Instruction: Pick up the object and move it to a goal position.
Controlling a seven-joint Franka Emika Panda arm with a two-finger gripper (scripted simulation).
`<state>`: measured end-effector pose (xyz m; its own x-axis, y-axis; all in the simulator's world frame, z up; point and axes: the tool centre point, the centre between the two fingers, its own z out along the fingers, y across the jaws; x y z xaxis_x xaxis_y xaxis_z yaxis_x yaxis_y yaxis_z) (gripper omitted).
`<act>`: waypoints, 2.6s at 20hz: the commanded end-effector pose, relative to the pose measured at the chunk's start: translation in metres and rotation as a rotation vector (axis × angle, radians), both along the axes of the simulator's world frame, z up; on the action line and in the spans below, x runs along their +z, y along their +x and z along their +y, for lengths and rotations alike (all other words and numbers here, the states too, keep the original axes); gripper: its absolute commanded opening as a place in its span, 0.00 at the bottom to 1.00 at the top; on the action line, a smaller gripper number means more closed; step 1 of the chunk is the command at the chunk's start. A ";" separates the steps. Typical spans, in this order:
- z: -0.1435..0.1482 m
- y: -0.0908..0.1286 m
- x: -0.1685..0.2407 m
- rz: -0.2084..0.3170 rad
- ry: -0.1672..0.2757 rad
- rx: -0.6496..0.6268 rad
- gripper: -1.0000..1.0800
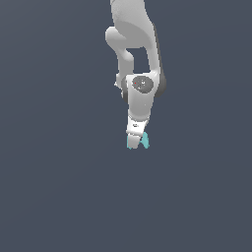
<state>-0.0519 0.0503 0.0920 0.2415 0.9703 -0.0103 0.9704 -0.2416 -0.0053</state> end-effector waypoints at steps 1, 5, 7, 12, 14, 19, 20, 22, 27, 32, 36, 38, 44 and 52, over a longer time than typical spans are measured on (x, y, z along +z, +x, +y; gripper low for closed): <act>0.003 -0.003 -0.003 -0.002 0.002 0.069 0.96; 0.008 -0.006 -0.007 -0.004 0.006 0.153 0.96; 0.010 -0.007 -0.009 -0.005 0.007 0.185 0.96; 0.012 -0.010 -0.011 -0.006 0.009 0.237 0.96; 0.013 -0.010 -0.012 -0.006 0.009 0.247 0.96; 0.013 -0.010 -0.013 -0.006 0.009 0.245 0.96; 0.013 -0.010 -0.015 -0.006 0.009 0.245 0.96; 0.013 -0.010 -0.020 -0.006 0.009 0.246 0.96; 0.013 -0.011 -0.043 -0.006 0.010 0.249 0.96; 0.013 -0.011 -0.060 -0.006 0.009 0.250 0.96; 0.013 -0.011 -0.062 -0.006 0.009 0.250 0.00; 0.013 -0.011 -0.062 -0.006 0.009 0.250 0.00; 0.013 -0.011 -0.062 -0.006 0.009 0.250 0.00; 0.003 -0.003 -0.057 -0.008 0.009 0.251 0.00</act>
<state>-0.0575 0.0578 0.0330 -0.0076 1.0000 -0.0001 1.0000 0.0076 0.0010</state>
